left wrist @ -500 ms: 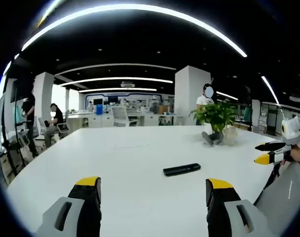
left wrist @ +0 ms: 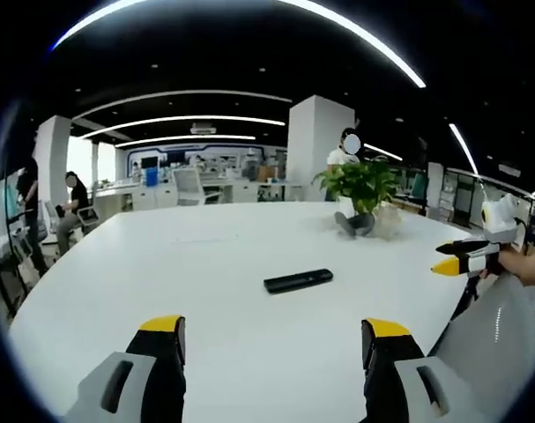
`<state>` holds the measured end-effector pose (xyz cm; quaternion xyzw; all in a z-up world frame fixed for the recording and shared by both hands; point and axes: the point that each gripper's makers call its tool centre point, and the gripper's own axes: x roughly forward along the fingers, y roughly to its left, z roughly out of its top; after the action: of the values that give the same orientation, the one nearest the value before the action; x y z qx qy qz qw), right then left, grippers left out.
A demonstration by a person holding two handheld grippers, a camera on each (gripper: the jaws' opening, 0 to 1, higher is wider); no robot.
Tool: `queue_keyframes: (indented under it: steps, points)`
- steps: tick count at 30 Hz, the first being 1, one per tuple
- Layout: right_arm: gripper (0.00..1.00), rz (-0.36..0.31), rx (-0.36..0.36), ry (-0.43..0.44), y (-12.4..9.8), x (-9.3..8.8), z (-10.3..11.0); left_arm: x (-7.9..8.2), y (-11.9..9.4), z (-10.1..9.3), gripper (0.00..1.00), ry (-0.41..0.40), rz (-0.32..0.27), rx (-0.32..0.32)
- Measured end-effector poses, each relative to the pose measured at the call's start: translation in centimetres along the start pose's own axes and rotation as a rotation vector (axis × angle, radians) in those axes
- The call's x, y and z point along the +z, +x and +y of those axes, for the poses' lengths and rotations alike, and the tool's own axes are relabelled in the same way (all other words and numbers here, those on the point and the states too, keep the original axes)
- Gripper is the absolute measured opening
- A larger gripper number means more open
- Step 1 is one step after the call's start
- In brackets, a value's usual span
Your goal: Press the specified remote control buttons in sequence, fully releasing each button before pressing the next.
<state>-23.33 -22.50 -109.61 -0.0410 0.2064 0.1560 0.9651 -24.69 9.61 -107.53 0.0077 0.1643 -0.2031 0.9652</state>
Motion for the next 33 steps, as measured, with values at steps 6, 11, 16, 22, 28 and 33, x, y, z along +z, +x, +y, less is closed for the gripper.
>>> queue_keyframes:
  steps: [6, 11, 16, 22, 28, 33]
  points:
    - [0.77, 0.047, 0.052, -0.094, 0.2, -0.5, 1.4, 0.5, -0.4, 1.4, 0.87, 0.0, -0.026, 0.071]
    - [0.76, 0.047, 0.086, -0.102, 0.2, -0.4, 2.2, 0.8, -0.8, 2.8, 0.87, -0.027, -0.051, 0.146]
    - [0.73, 0.042, 0.143, -0.2, 0.2, -0.2, 3.8, 0.5, -1.0, 3.6, 0.87, -0.033, -0.029, 0.185]
    - [0.71, 0.032, 0.153, -0.201, 0.2, 0.0, 3.8, 0.9, -1.0, 2.9, 0.87, -0.036, -0.057, 0.154]
    - [0.7, 0.036, 0.159, -0.214, 0.1, -0.1, 4.1, 0.9, -1.1, 3.1, 0.87, -0.05, -0.055, 0.166]
    - [0.66, 0.033, 0.164, -0.263, -0.1, 0.0, 4.5, 0.5, -0.7, 2.1, 0.88, -0.007, -0.018, 0.14]
